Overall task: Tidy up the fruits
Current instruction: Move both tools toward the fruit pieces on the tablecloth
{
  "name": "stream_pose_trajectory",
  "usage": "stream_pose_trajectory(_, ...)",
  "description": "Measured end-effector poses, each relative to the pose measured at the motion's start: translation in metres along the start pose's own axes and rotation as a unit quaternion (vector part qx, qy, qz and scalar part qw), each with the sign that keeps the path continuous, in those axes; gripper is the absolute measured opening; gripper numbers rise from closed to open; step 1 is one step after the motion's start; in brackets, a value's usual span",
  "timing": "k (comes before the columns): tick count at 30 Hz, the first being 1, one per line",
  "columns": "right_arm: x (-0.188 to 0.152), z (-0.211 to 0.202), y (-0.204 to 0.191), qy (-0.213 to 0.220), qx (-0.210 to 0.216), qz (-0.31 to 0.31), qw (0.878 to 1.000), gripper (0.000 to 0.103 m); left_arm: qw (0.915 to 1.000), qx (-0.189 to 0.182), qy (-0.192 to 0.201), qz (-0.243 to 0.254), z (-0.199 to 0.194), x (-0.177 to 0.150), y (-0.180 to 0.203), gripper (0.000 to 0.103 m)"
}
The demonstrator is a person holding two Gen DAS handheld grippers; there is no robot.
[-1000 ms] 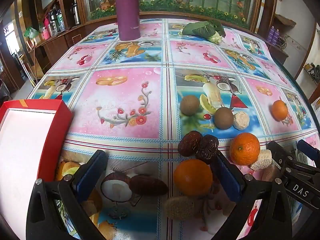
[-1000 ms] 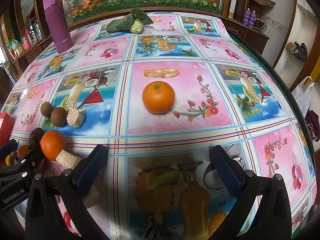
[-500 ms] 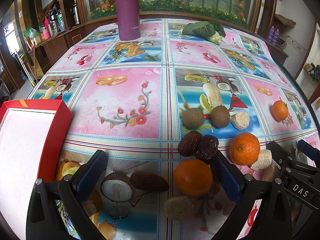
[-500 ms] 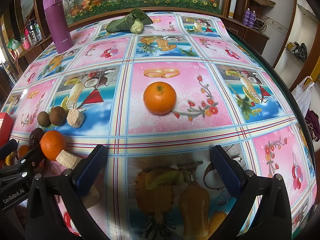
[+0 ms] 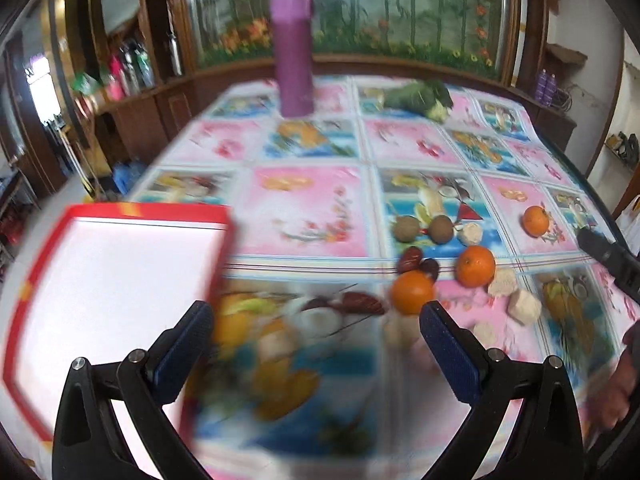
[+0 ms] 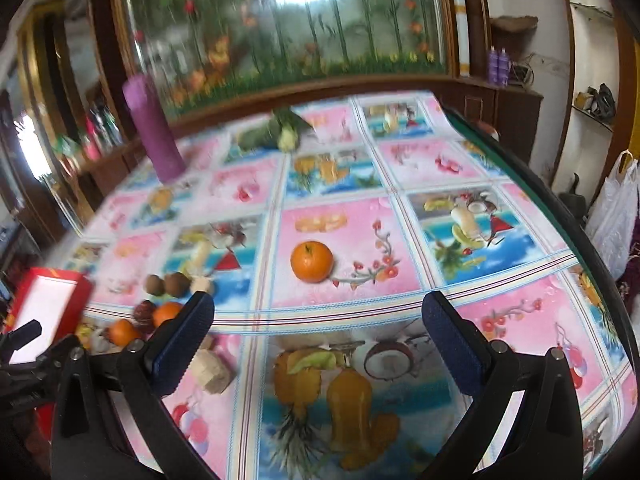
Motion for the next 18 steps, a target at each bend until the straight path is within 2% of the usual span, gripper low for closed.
stream_pose_trajectory(3,-0.012,-0.008,-0.006,-0.013,0.036,-0.015,0.999,0.103,0.9996,0.003,0.028,0.003,-0.025,-0.003,-0.015,0.102)
stream_pose_trajectory(5,-0.021,-0.008,-0.012,-0.023,0.044,-0.033,0.998,0.103,0.999,0.016,0.042,0.008,-0.034,-0.007,-0.025,0.102)
stream_pose_trajectory(12,-0.051,-0.027,-0.021,-0.04,0.073,-0.074,0.994,0.103,0.9987,0.009,0.031,0.041,-0.037,-0.022,-0.024,0.102)
stream_pose_trajectory(18,-0.056,-0.023,-0.033,-0.054,0.084,-0.099,0.99,0.103,0.9985,-0.005,0.025,0.049,-0.033,-0.024,-0.018,0.102)
Point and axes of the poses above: each gripper's, at about its wrist camera, not at the fingertips, and z roughly the way its jaws point, y to its right, x to its top, the point moved 9 cm from there along z, roughly the way its jaws point, and after that the axes turned 5 degrees about -x, right-handed, at the moved point
